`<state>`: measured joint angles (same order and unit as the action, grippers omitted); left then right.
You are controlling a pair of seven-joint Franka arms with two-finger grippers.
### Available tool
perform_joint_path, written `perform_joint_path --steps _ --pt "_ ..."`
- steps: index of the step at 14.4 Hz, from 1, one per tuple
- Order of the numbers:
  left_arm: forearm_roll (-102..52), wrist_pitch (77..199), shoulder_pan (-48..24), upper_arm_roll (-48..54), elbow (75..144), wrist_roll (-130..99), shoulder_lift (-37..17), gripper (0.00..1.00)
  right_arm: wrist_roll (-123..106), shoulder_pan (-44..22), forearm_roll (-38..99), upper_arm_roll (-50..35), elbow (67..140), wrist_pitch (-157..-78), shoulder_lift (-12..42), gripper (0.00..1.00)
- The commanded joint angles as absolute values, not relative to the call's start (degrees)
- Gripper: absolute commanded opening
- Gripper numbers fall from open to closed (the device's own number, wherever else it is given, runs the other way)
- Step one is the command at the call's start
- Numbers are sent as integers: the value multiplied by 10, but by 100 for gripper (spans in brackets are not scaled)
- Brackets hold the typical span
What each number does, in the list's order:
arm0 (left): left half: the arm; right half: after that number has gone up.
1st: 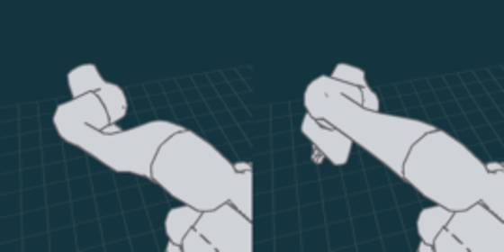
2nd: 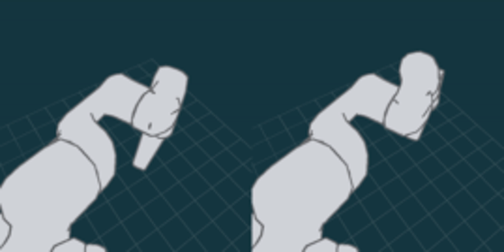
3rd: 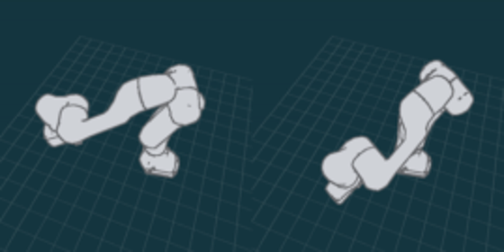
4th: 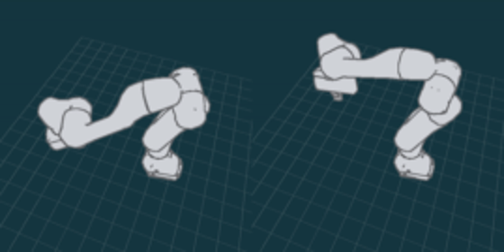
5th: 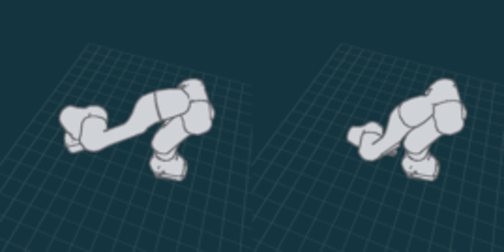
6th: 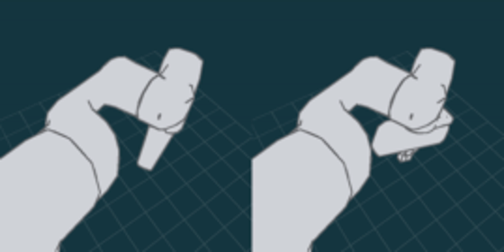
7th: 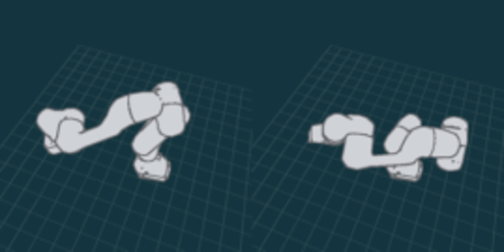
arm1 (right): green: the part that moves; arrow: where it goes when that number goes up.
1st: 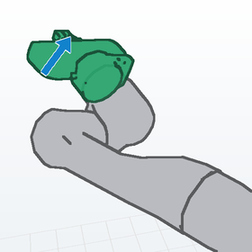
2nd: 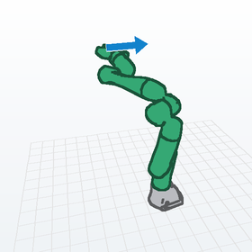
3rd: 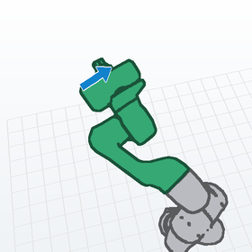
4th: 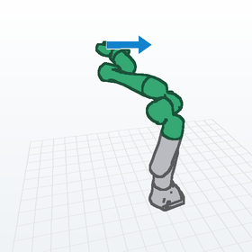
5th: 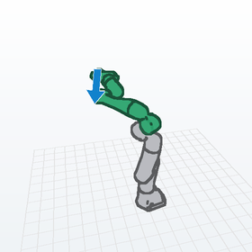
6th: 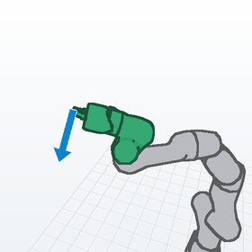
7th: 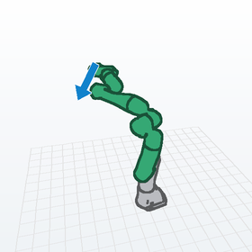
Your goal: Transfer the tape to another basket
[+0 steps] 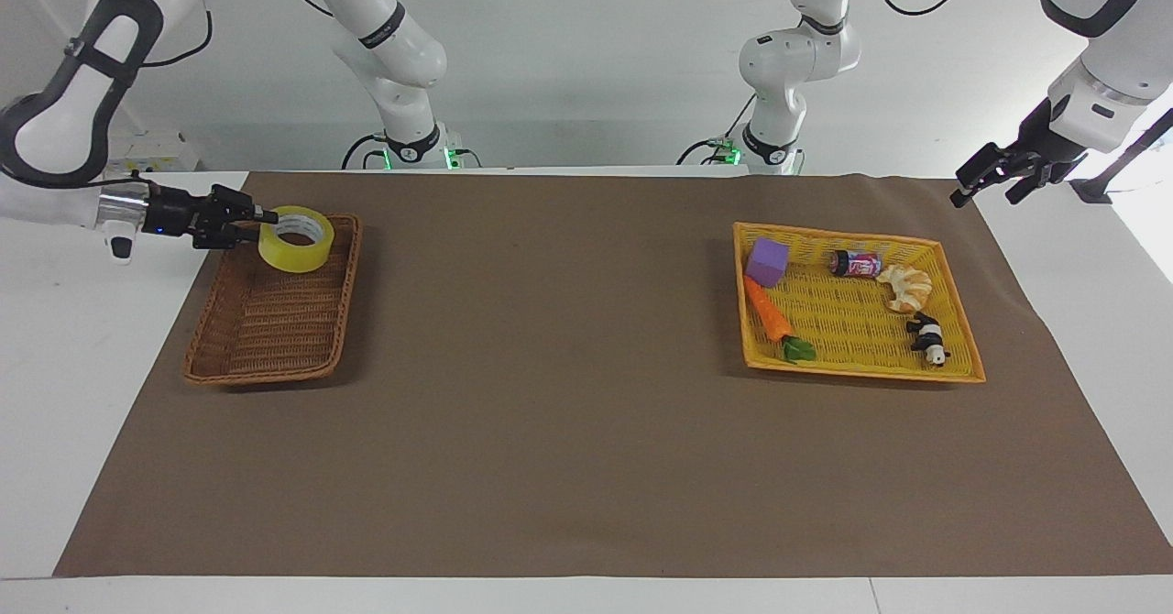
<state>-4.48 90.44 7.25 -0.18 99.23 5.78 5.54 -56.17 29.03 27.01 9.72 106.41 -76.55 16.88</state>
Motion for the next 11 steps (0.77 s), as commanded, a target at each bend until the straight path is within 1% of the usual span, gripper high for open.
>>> perform_joint_path --steps 1,5,8,9,10,11 --pt "-29 911 66 6 990 59 60 100 -569 293 262 89 1051 -786 187 0" --pt "-27 934 60 11 990 60 58 100 -570 287 271 85 1054 -819 198 0" --pt "22 958 48 23 987 62 57 100 -570 287 271 85 1067 -837 197 0" --pt "24 955 49 25 986 62 55 100 -569 286 270 85 1067 -838 197 3" --pt "23 947 50 25 976 62 52 100 -569 282 262 84 1065 -838 197 19" --pt "23 935 47 25 952 63 43 100 -568 266 258 84 1063 -839 194 86"
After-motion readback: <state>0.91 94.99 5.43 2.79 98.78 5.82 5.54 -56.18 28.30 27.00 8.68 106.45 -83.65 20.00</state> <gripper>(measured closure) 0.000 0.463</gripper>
